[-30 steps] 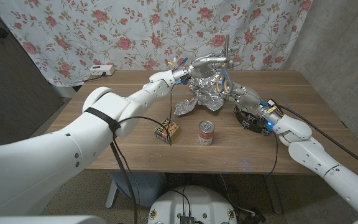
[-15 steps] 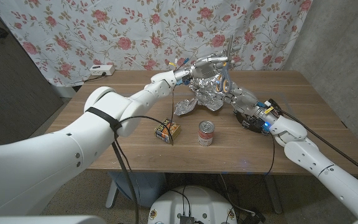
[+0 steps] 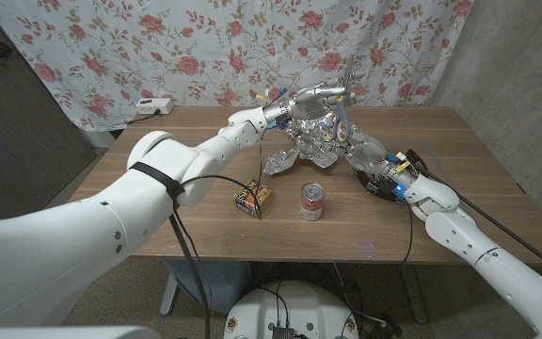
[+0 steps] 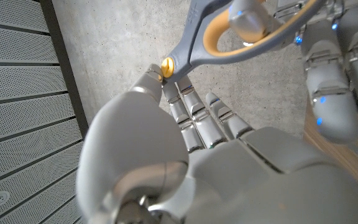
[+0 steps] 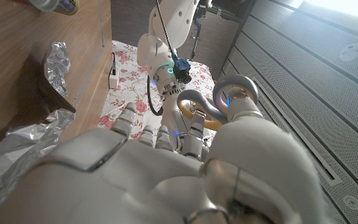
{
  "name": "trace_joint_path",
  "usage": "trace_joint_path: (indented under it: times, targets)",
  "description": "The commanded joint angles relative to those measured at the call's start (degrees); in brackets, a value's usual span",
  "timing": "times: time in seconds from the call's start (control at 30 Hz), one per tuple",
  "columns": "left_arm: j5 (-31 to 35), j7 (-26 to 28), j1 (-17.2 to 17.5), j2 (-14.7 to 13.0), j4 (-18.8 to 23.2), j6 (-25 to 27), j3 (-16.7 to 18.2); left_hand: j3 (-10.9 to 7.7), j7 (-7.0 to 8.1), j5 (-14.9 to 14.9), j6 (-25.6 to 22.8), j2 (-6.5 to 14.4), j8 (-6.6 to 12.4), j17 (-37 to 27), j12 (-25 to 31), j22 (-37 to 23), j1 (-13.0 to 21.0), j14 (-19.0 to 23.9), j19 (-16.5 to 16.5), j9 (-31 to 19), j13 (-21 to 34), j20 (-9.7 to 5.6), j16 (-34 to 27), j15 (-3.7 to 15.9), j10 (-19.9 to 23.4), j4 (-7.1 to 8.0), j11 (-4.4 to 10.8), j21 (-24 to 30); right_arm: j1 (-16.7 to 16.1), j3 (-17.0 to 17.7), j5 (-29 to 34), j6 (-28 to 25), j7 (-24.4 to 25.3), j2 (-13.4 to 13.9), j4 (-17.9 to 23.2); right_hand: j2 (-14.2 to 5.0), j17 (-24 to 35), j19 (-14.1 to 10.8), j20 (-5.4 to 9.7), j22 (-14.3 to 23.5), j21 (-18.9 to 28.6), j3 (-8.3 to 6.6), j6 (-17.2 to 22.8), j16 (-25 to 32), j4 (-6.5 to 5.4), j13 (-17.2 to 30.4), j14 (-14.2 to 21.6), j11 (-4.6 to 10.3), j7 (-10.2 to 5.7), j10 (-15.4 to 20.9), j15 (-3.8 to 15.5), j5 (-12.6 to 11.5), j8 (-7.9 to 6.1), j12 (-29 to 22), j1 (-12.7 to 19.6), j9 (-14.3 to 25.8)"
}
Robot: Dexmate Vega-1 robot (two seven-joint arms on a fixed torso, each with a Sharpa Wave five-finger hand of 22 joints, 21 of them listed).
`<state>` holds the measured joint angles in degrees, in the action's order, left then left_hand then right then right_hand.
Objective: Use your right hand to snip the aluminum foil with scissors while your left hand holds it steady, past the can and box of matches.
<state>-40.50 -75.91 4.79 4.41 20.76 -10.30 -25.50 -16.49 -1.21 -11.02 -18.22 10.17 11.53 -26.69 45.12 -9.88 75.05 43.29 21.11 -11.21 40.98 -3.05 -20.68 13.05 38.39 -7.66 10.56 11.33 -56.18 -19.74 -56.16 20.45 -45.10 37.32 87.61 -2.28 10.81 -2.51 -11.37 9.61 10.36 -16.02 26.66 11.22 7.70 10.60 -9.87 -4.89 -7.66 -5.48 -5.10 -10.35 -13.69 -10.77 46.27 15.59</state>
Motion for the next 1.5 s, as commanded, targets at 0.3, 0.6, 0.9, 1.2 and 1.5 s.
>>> trace_joint_path:
  times: [0.3, 0.6, 0.9, 1.2, 1.5]
  targets:
    - [0.91, 1.79, -0.03, -0.18, -0.22, -0.05, -0.28, -0.04, -0.17, -0.32, -0.84, 0.09, 0.59, -0.26, -0.24, -0.17, 0.87, 0.81, 0.58, -0.12, 0.38, 0.15, -0.18, 0.82, 0.2, 0.02, 0.5, 0.49, 1.03, -1.15, 1.04, -1.27, -0.83, -0.58, -0.95, -0.25, 0.16, 0.11, 0.07, -0.02, 0.22, 0.31, -0.34, 0.08, 0.09, 0.12, -2.44, -0.1, 1.3, -0.29, 0.2, 0.23, 0.18, -0.33, -0.77, 0.45]
    - [1.5, 2.67, -0.09, -0.08, -0.38, 0.36, -0.6, -0.04, 0.2, -0.35, -1.16, 0.14, 0.69, -0.21, -0.48, -0.18, 0.85, 0.84, 0.58, -0.12, 0.25, 0.15, -0.11, 0.83, 0.13, 0.09, 0.51, 0.47, 1.0, -1.29, 1.23, -1.32, -0.44, -0.82, -1.18, -0.38, 0.14, 0.24, 0.28, -0.02, 0.16, 0.19, -0.31, -0.05, 0.41, 0.11, -2.83, -0.28, 1.91, -0.03, 0.05, 0.08, 0.2, -0.47, -0.34, 0.56]
    - [2.4, 2.88, -0.19, -0.05, -0.36, -0.32, -1.19, 0.01, 0.48, -0.41, -2.05, 0.11, 0.99, -0.11, -0.86, -0.19, 0.82, 0.81, 0.75, -0.12, -0.15, 0.04, 0.04, 0.84, 0.33, 0.17, 0.56, 0.5, 0.97, -0.96, 0.42, -1.65, -0.48, -1.06, -1.5, -0.56, 0.14, 0.3, 0.47, -0.03, 0.19, 0.22, -0.03, 0.01, 0.47, 0.11, -2.88, -0.73, 2.64, 0.31, -0.13, 0.06, 0.12, -0.6, -0.26, 0.76]
    - [2.65, 2.4, -0.32, -0.02, -0.41, -0.51, -1.34, 0.11, 1.04, -0.48, -2.76, -0.06, 1.19, 0.04, -1.09, -0.18, 0.8, 0.9, 0.94, -0.11, -0.47, -0.15, 0.18, 0.85, 0.81, 0.18, 0.61, 0.53, 0.86, -0.79, -0.16, -2.02, -0.57, -1.61, -2.49, -0.74, 0.16, 0.1, 1.4, -0.02, 0.3, 0.44, -0.21, 0.13, 0.16, 0.12, -2.7, -0.54, 2.99, 0.53, 0.26, 0.16, 0.18, -0.67, -0.76, 0.98]
    - [2.25, 2.08, 0.08, -0.11, -0.28, -1.4, -0.87, 0.21, 1.32, -0.52, -3.55, -0.14, 1.4, 0.14, -1.26, -0.18, 0.81, 1.03, 1.09, -0.12, -0.64, -0.3, 0.26, 0.84, 1.07, 0.19, 0.68, 0.55, 0.74, -0.66, -0.48, -2.29, -0.95, -1.95, -2.79, -0.7, 0.22, 0.08, 0.9, -0.01, 0.29, 0.94, -0.72, 0.16, -0.34, 0.14, -2.69, -0.95, 4.0, 0.64, -0.14, 0.31, 0.34, -0.69, -1.79, 1.19]
